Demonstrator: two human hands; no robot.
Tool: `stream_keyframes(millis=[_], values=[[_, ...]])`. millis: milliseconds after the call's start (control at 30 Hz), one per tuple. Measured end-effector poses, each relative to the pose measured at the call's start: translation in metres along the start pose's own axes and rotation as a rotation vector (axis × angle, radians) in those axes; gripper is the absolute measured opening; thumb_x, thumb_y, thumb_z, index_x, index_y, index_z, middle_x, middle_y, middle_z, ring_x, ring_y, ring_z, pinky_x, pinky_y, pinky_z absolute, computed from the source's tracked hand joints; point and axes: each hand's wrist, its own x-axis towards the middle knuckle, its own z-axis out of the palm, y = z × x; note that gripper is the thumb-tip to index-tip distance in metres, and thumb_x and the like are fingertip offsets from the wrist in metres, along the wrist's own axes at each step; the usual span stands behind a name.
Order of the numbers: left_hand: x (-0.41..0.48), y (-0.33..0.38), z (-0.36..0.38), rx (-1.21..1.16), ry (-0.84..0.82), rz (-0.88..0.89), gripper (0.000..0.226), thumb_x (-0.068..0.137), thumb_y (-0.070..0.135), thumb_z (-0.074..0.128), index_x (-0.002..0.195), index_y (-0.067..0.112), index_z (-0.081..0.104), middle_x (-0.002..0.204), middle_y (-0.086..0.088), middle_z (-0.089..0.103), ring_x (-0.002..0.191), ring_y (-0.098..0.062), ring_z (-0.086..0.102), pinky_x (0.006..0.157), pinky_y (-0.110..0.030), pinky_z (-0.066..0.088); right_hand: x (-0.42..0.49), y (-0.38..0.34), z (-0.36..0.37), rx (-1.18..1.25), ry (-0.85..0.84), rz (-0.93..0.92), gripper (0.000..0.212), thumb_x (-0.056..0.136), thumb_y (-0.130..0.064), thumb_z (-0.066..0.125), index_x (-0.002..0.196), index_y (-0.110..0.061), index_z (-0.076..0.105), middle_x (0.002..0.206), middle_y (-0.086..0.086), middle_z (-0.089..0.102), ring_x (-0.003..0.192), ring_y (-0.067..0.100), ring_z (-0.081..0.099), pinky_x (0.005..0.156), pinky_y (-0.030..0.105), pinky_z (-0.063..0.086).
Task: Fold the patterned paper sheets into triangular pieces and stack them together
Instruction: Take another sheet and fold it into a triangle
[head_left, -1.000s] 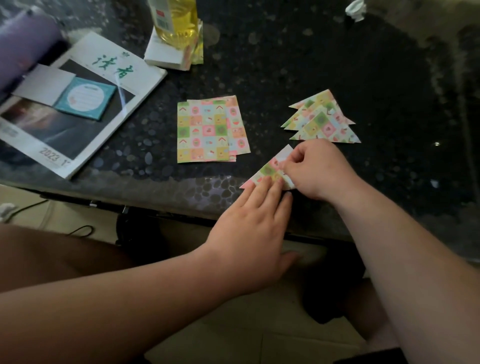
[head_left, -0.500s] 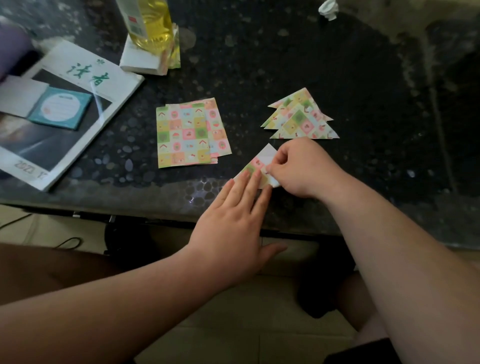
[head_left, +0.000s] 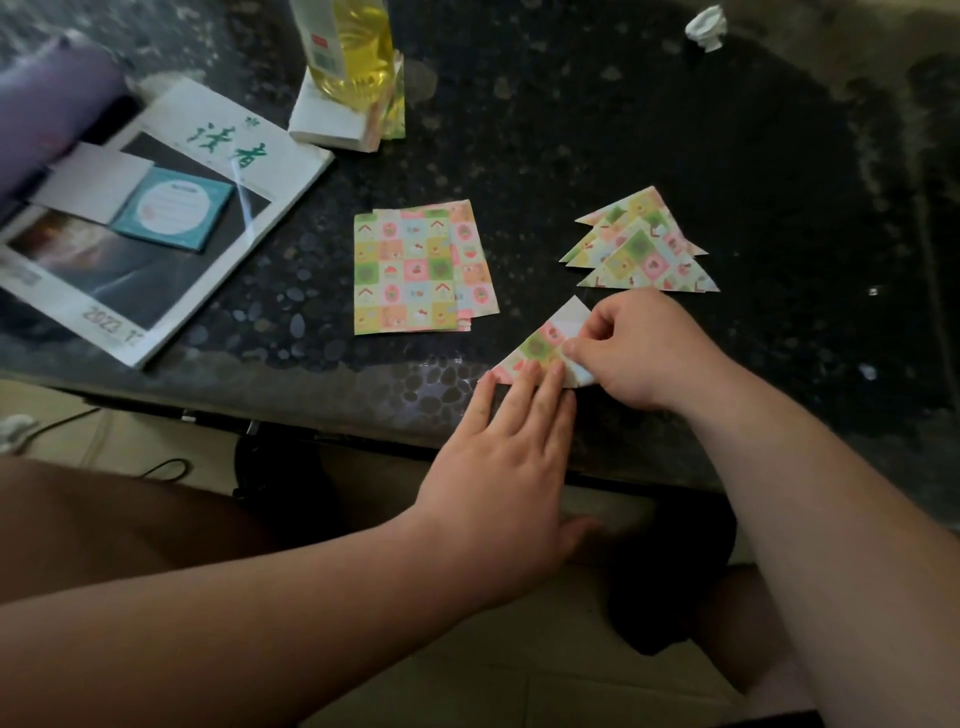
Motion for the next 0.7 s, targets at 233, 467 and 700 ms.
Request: stream_keyframes(millis=[233,467,700], values=[[0.001,-0.001,-0.001,0.003,0.028,-0.001,0.099,0.097,0.074,0.024,0.161,0.008,-0.011,0.168,-0.014,-0.019,0.156,-0.031,-0.019,0.125,-0.055,-0.004,0.002,0.001,0.002,-0.016,0.015,-0.017,0.020,0.094,-0.031,0.070,0.076,-0.026,0.065,0.084,-0.005,0.067,0.084,0.016,0.063,0.074,0.034,0.052],[0.010,-0.008,0.003,-0.048,0.146,-0.042,0.101,0.095,0.077,0.028,0.163,0.007,0.003,0.172,-0.009,-0.003,0.158,-0.025,0.004,0.127,-0.045,0.010,0.002,0.005,0.003,-0.001,0.027,-0.035,0.021,0.094,-0.034,0.071,0.075,-0.026,0.066,0.083,-0.008,0.066,0.083,0.014,0.062,0.072,0.033,0.050],[0.013,0.001,-0.004,0.076,0.021,-0.057,0.106,0.092,0.082,0.014,0.158,0.007,-0.020,0.163,-0.023,-0.030,0.152,-0.035,-0.028,0.124,-0.053,-0.012,0.001,0.003,-0.001,0.003,0.013,-0.034,0.018,0.093,-0.034,0.072,0.078,-0.025,0.067,0.084,-0.005,0.067,0.082,0.014,0.063,0.074,0.035,0.053]])
